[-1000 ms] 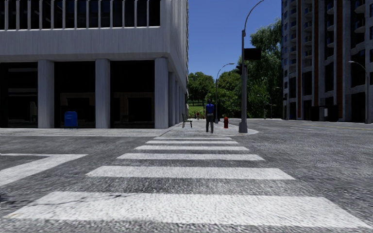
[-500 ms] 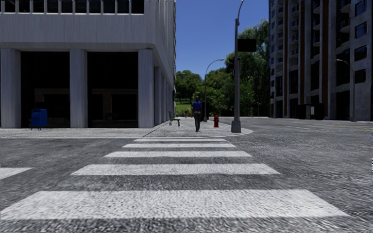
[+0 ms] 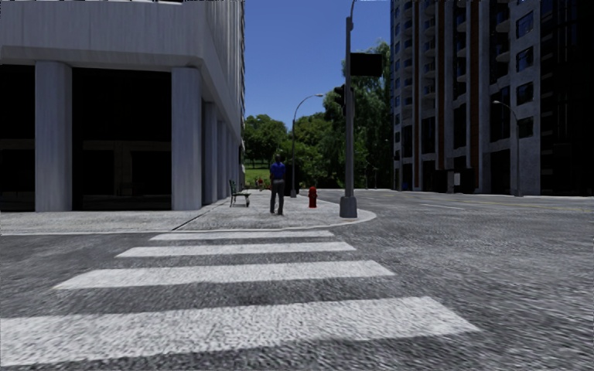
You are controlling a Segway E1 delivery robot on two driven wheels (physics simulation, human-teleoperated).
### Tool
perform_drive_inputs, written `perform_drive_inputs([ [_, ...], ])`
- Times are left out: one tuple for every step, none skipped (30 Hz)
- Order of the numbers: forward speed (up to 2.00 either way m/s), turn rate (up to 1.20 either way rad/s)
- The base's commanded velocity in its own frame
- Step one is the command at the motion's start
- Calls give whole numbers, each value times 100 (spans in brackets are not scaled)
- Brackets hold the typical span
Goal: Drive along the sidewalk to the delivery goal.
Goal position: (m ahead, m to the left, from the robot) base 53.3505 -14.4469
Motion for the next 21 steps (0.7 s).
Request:
perform_drive_inputs([
  [200, -38],
  [200, -38],
  [200, -38],
  [200, -33],
  [200, -13],
  [200, -13],
  [200, 0],
  [200, 0],
  [200, 0],
  [200, 0],
  [200, 0],
  [200, 0],
  [200, 0],
  [200, 0],
  [200, 0],
  [200, 0],
  [200, 0],
  [200, 0],
  [200, 0],
  [200, 0],
  [200, 0],
])
